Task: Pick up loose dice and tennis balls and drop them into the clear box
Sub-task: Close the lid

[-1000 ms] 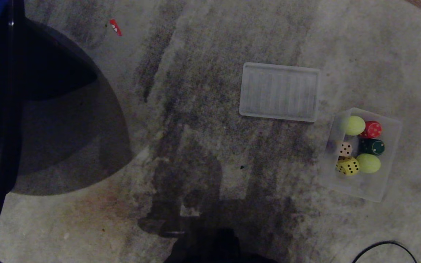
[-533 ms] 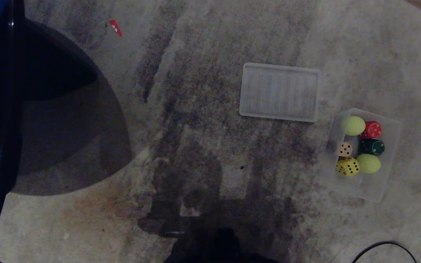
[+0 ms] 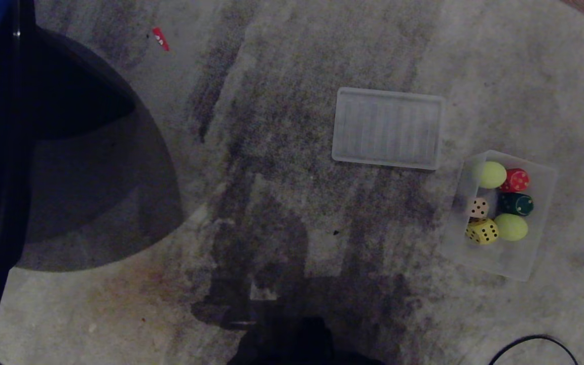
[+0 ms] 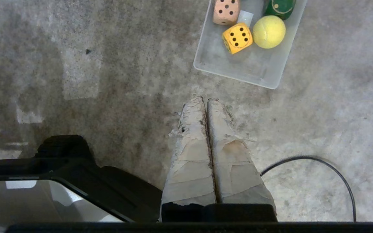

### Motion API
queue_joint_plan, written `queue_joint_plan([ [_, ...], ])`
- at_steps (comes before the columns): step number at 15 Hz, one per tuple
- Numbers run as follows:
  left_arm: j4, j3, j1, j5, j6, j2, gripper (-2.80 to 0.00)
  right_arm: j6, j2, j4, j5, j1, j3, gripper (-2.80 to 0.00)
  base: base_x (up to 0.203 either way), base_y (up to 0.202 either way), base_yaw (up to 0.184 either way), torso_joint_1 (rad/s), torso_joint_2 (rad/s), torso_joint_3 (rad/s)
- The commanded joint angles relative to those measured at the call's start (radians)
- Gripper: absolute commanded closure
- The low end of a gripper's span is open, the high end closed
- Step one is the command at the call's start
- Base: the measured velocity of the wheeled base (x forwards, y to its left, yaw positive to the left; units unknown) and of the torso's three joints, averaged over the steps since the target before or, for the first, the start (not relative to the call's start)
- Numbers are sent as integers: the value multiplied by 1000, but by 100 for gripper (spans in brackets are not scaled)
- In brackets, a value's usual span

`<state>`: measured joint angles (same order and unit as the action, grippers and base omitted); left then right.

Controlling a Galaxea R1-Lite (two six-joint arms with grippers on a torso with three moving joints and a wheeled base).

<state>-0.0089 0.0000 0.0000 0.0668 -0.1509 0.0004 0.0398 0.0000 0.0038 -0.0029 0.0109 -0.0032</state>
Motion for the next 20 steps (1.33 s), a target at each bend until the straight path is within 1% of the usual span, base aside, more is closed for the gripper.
queue_joint_plan([
  [1,0,0,0,1,-1,1,0,0,2,0,0,0,0,0,0,0,0,4,2,119],
  [20,0,0,0,1,-2,1,0,0,2,-1,0,0,0,0,0,0,0,3,2,196],
])
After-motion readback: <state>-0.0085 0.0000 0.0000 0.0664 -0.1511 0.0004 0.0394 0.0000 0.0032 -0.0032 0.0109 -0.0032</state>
